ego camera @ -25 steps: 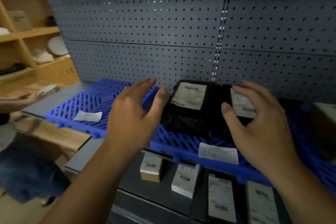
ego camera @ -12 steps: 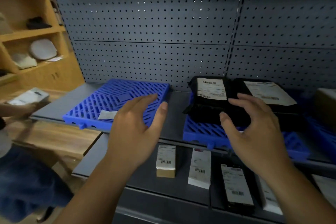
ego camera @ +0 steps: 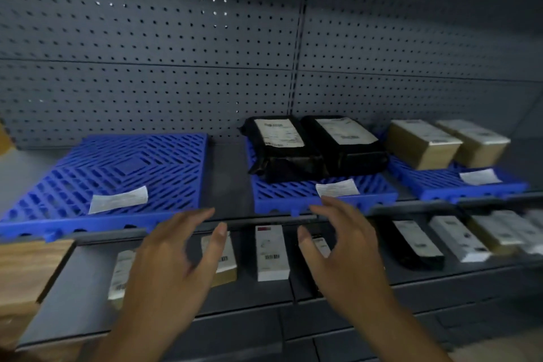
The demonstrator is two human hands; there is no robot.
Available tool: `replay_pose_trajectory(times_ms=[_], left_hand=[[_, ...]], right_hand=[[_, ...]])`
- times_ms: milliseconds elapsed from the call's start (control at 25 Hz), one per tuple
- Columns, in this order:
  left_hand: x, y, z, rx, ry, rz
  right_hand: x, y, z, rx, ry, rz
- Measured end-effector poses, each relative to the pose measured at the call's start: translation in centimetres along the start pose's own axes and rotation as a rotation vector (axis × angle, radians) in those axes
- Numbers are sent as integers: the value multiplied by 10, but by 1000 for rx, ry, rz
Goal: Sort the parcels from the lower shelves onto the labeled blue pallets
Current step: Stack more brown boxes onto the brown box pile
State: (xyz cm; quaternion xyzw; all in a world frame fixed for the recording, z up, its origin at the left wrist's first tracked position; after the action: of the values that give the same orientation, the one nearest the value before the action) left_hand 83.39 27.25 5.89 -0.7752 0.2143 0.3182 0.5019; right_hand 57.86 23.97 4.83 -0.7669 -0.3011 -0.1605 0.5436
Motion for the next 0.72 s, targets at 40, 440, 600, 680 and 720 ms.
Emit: replay_pose_trajectory(times_ms=[40,440,600,680,720], left_hand=[[0,0,3,-8,-5,-7],[33,-13,28,-99,-80,-90],[69,-15,47,-75,-165,-160],[91,-18,60,-85,-215,-199],[102,-20,64,-93,-234,-219]], right_hand=[[0,0,1,4,-12,5],[1,25,19,69,-65,-52],[-8,60,29,146,-49,-100],[-9,84,35,215,-39,-120],[-9,95,40,244,-35,-125]])
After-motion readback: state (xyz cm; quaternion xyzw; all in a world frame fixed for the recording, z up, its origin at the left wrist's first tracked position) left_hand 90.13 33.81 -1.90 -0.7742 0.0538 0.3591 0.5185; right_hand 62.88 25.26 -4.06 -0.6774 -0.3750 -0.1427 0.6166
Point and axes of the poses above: each hand's wrist, its own z-axis away from the middle knuckle, its own y-axis out of the palm, x = y × z, the point moved 9 cm from there along -z, towards the middle knuckle, and after that the axes turned 7 degrees about -y, right-handed, at the moved point
